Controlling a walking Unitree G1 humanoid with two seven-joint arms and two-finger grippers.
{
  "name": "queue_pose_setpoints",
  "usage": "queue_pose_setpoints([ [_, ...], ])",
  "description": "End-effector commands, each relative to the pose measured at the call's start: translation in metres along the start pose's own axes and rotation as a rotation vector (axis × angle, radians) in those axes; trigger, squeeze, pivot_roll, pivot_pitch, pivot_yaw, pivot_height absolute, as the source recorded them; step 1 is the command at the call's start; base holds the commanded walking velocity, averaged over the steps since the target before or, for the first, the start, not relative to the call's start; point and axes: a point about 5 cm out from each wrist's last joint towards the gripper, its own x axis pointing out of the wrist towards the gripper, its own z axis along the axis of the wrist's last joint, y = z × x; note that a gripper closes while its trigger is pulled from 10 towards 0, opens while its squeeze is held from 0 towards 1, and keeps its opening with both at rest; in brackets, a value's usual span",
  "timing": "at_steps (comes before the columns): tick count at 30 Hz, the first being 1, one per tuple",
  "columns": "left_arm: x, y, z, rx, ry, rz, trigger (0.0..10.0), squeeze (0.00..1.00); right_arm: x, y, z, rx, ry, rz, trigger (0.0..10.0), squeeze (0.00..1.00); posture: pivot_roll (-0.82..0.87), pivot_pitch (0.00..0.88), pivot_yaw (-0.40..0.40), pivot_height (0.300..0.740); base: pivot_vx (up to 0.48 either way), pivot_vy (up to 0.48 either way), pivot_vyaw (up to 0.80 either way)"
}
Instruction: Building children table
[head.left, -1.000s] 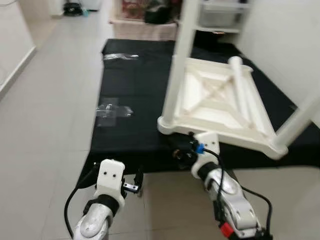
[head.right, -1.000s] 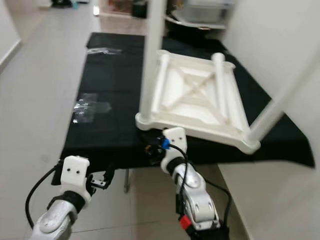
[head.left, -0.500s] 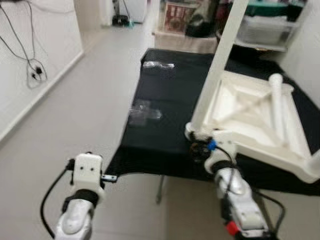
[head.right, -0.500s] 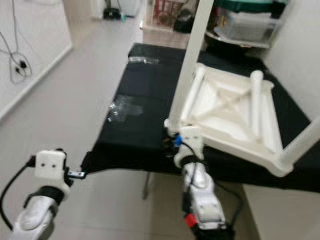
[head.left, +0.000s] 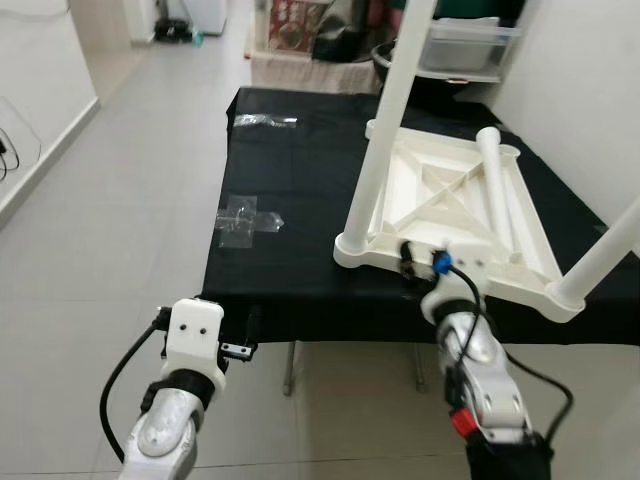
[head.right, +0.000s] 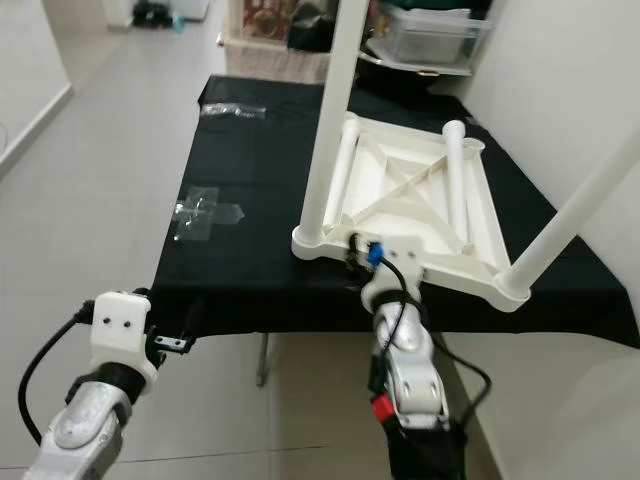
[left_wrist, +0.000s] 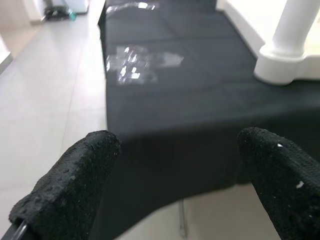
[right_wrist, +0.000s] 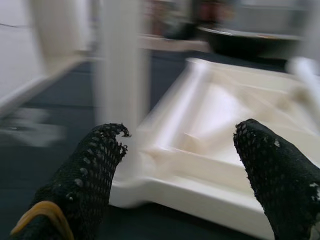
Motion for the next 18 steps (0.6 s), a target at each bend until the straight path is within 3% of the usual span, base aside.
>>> queue_pose_setpoints([
  [1, -0.002, -0.007, -0.006, -0.011, 0.037, -0.039, 10.0, 0.00, 0.006, 0.007, 0.003, 0.014, -0.002, 0.071, 10.0, 0.00, 0.12, 0.079, -0.136, 0.740, 0.000, 0.000, 0.00],
  [8, -0.007, -0.012, -0.008, -0.013, 0.049, -0.055, 10.0, 0.00, 0.026, 0.018, 0.020, 0.035, -0.037, 0.116, 10.0, 0.00, 0.13, 0.083, -0.140, 0.740, 0.000, 0.000, 0.00],
  [11, -0.008, -0.013, -0.008, -0.008, 0.049, -0.066, 10.0, 0.00, 0.039, 0.021, 0.030, 0.012, -0.060, 0.063, 10.0, 0.00, 0.13, 0.089, -0.139, 0.740, 0.000, 0.000, 0.00],
  [16, -0.008, -0.014, -0.007, -0.003, 0.045, -0.070, 10.0, 0.00, 0.045, 0.027, 0.040, 0.017, -0.105, 0.038, 10.0, 0.00, 0.13, 0.102, -0.142, 0.740, 0.000, 0.000, 0.00],
  [17, -0.008, -0.014, -0.006, -0.005, 0.043, -0.068, 10.0, 0.00, 0.046, 0.028, 0.043, 0.031, -0.118, 0.021, 10.0, 0.94, 0.13, 0.104, -0.143, 0.740, 0.000, 0.000, 0.00],
  [18, -0.008, -0.014, -0.006, -0.006, 0.043, -0.067, 10.0, 0.00, 0.046, 0.027, 0.045, 0.042, -0.140, 0.017, 10.0, 1.00, 0.13, 0.109, -0.144, 0.740, 0.000, 0.000, 0.00],
])
